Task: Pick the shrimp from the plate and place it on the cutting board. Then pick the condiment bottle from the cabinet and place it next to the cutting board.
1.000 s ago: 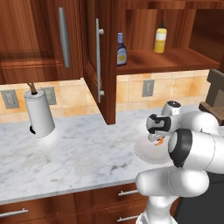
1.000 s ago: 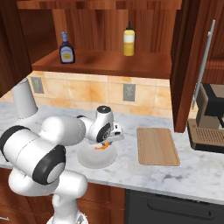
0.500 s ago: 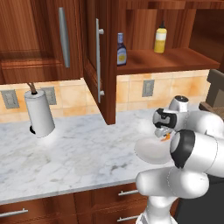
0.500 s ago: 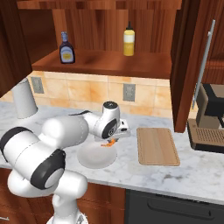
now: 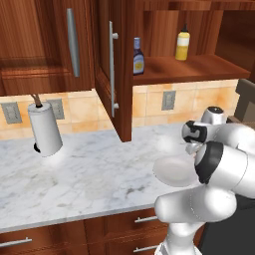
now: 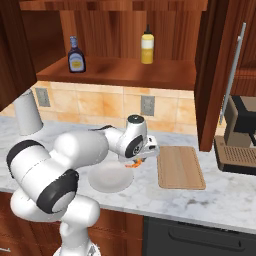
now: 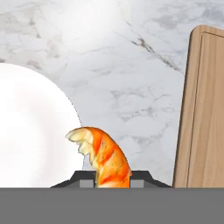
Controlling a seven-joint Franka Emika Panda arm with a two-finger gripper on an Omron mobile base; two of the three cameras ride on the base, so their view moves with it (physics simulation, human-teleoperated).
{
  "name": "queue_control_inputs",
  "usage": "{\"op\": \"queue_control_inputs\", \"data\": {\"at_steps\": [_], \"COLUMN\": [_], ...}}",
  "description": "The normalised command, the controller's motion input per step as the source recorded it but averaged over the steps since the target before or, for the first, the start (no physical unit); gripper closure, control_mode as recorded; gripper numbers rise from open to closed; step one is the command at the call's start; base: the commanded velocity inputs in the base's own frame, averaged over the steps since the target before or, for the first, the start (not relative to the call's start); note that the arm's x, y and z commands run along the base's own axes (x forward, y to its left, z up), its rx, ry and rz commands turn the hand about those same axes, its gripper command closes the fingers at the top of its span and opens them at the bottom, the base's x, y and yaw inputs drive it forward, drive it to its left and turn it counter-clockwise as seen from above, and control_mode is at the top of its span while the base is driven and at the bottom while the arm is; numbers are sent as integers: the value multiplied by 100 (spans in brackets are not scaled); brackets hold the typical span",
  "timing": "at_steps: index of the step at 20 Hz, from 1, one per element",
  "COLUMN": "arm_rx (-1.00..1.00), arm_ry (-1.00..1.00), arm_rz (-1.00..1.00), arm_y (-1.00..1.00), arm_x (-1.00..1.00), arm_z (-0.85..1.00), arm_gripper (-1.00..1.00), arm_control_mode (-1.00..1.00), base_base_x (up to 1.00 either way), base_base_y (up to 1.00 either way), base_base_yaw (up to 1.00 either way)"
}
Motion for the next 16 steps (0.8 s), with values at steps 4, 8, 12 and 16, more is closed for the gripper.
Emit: {"op": "queue_control_inputs", "data": {"at_steps": [4, 8, 12, 16], "arm_rx": [-2, -1, -1, 0], "arm_ry": [0, 0, 0, 0], "arm_rz": [0, 0, 0, 0], "arm_y": [-34, -30, -29, -26], "arm_x": [0, 4, 8, 11], "arm_z": [0, 0, 0, 0], "arm_gripper": [100, 100, 100, 100], "arm_control_mode": [-100, -100, -100, -100], "base_base_x": [0, 0, 0, 0], "base_base_y": [0, 0, 0, 0], "base_base_yaw": [0, 0, 0, 0]}}
